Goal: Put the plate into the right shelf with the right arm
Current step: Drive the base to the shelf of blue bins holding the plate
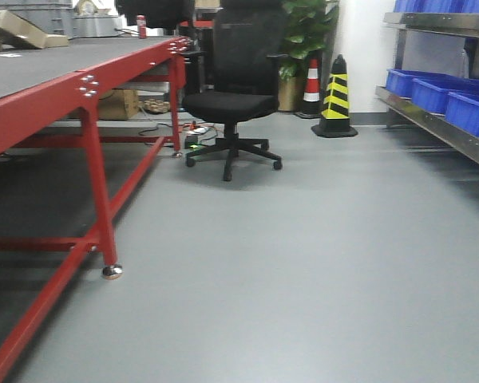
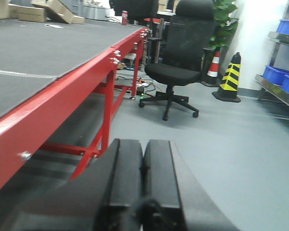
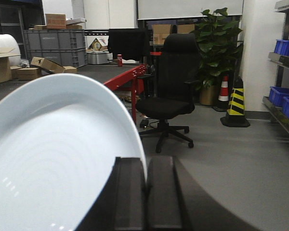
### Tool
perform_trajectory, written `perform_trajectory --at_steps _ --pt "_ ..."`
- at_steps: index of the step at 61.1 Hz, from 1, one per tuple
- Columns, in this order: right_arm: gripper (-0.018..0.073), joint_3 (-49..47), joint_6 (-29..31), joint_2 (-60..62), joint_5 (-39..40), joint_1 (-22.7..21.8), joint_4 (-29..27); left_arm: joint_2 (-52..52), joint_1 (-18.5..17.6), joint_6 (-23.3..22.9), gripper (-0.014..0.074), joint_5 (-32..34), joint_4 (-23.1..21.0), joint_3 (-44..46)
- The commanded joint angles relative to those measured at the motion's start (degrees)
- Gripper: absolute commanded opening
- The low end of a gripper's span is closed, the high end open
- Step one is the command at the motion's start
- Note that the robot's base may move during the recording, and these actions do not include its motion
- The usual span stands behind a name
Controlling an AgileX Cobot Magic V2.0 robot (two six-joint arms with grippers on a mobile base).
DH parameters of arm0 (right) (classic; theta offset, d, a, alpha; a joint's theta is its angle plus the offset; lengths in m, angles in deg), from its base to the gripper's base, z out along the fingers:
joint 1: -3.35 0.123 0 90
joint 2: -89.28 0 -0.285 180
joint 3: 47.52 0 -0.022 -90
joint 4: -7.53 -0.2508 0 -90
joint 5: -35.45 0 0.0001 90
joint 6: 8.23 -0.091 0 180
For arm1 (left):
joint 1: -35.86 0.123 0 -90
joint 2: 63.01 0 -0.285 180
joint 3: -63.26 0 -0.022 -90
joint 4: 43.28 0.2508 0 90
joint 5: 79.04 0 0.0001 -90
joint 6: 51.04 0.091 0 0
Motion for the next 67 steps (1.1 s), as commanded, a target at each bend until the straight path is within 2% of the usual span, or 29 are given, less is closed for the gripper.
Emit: perform_trajectory --at_steps 1,67 --pt "0.0050 -1.5 0.3 -0.7 5.2 0.0 1.0 -0.5 0.0 -0.3 -0.0047 5.1 0.0 -0.4" --pt "0.0050 -1.5 0.3 -0.8 5.2 0.0 1.0 -0.5 -0.2 -0.3 -0.0047 5.1 0.0 -0.4"
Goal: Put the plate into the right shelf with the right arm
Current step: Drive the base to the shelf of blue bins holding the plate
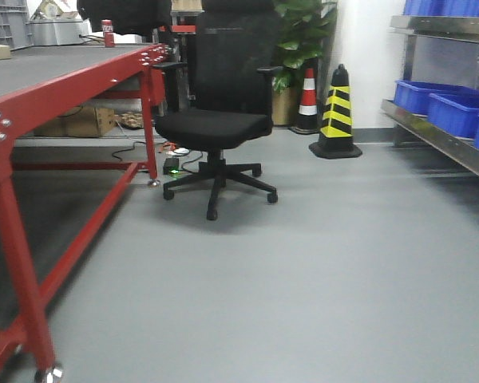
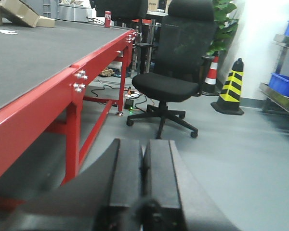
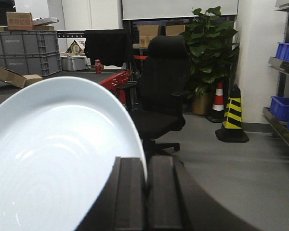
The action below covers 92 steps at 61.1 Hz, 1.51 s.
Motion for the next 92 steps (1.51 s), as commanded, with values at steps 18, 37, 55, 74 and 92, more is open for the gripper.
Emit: perform_trajectory --at_steps 18,37,55,74,92 --pt "0.0050 -1.5 0.3 -0.8 5.2 0.0 1.0 -0.5 -0.2 -0.3 -0.0047 5.1 0.0 -0.4" --pt "0.0050 -1.5 0.3 -0.8 5.2 0.0 1.0 -0.5 -0.2 -0.3 -0.0047 5.1 0.0 -0.4" --pt "0.0050 -1.5 0.3 -0.8 5.2 0.0 1.0 -0.5 -0.2 -0.3 -0.0047 5.1 0.0 -0.4" --pt "0.0050 -1.5 0.3 -0.8 5.2 0.0 1.0 -0.5 -0.2 -0.3 -0.0047 5.1 0.0 -0.4" --pt "0.0050 -1.5 0.3 -0.8 5.2 0.0 1.0 -0.5 -0.2 -0.3 -0.0047 5.1 0.0 -0.4"
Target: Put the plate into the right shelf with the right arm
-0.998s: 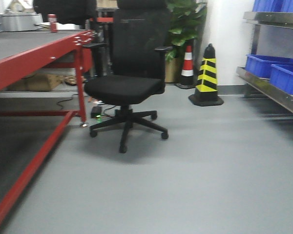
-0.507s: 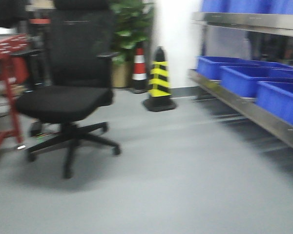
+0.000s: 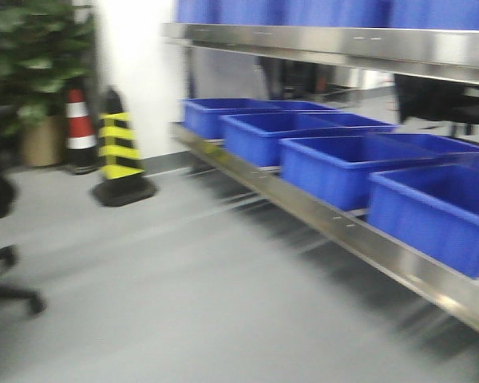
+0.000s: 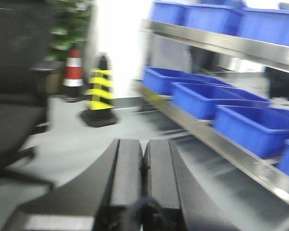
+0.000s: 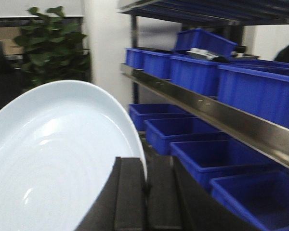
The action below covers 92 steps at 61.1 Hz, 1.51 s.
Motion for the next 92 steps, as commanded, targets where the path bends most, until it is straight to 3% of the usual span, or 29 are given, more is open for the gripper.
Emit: perform_trajectory --at_steps 1,92 --pt "0.0050 -1.5 0.3 -0.8 5.2 0.0 1.0 -0.5 -0.2 -0.3 -0.0047 5.1 0.0 -0.4" --pt "0.0050 -1.5 0.3 -0.8 5.2 0.0 1.0 -0.5 -0.2 -0.3 -0.0047 5.1 0.0 -0.4"
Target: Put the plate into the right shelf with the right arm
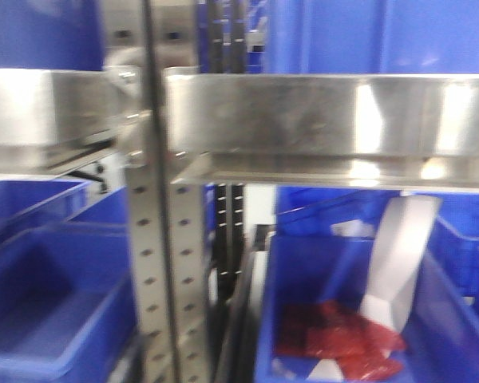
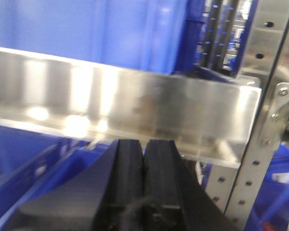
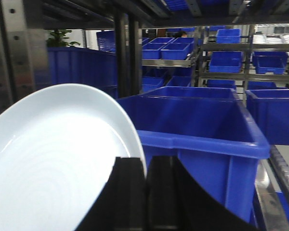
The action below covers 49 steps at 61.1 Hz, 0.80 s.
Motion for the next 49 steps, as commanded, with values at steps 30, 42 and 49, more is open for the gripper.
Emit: perform_trajectory --at_steps 30,42,49 --pt "0.0050 -1.5 0.2 -0.8 5.2 0.0 1.0 -0.5 -0.2 -0.3 -0.0047 5.1 0.0 -0.4" --pt "0.0050 -1.5 0.2 -0.8 5.2 0.0 1.0 -0.5 -0.2 -0.3 -0.0047 5.1 0.0 -0.4" --pt "0.0050 -1.5 0.2 -0.8 5.2 0.0 1.0 -0.5 -0.2 -0.3 -0.0047 5.1 0.0 -0.4"
